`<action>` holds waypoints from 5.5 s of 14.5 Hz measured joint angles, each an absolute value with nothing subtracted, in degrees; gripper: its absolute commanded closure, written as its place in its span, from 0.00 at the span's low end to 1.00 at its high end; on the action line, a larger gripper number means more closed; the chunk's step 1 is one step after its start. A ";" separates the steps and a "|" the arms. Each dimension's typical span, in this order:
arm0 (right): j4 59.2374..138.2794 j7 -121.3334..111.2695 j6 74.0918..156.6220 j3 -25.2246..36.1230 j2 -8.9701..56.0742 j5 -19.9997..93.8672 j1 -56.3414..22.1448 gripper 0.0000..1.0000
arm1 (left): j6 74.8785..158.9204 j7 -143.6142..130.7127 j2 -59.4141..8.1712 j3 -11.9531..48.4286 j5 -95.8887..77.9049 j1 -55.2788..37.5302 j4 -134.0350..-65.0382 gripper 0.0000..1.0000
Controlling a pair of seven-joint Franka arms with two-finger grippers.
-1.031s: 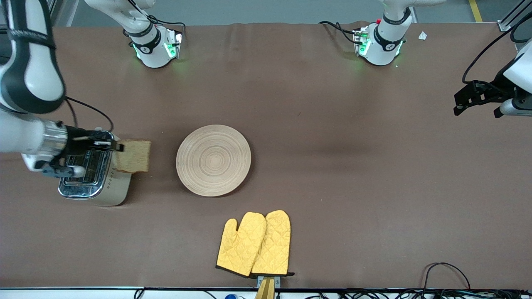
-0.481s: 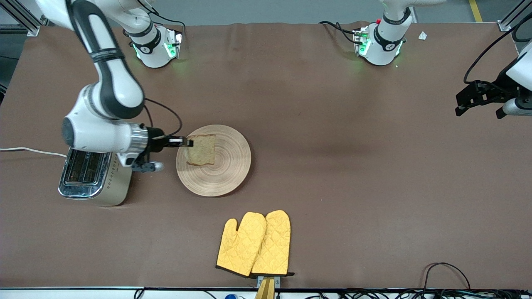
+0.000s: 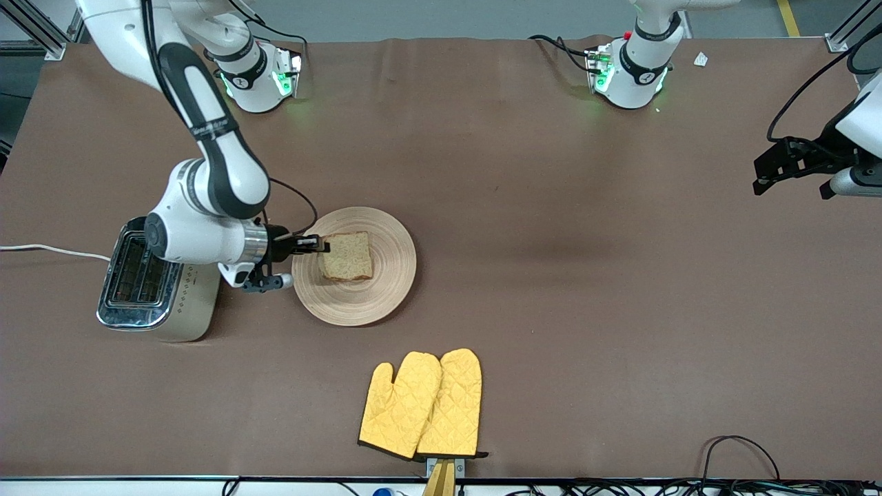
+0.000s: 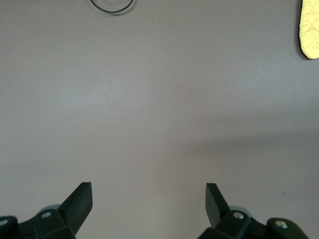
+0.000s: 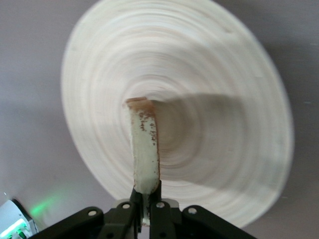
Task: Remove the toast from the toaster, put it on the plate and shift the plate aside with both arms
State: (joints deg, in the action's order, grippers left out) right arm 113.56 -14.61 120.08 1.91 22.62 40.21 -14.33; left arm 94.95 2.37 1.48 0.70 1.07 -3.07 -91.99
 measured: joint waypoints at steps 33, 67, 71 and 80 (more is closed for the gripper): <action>95.80 -4.05 89.91 16.54 -3.27 0.52 -12.06 0.00 | 136.26 2.11 -52.98 2.59 -61.92 -36.09 -77.85 0.04; 95.18 -4.05 91.33 1.40 -3.30 -1.33 2.62 0.00 | 86.62 45.78 -49.38 3.38 -47.97 15.56 -77.53 1.00; 95.12 -4.13 89.66 -0.82 -3.30 -1.34 5.47 0.00 | 86.40 49.51 -52.53 3.32 -46.43 19.77 -77.42 0.99; 93.46 -4.10 85.22 -2.90 -3.77 -1.34 5.03 0.00 | 90.26 56.37 -58.44 3.19 -46.36 21.77 -74.87 0.06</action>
State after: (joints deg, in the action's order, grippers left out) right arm 93.46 -4.10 85.22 -2.90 -3.77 -1.34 5.03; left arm 90.26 56.37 -58.44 3.19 -46.36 21.77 -74.87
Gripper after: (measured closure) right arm 0.000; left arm 0.841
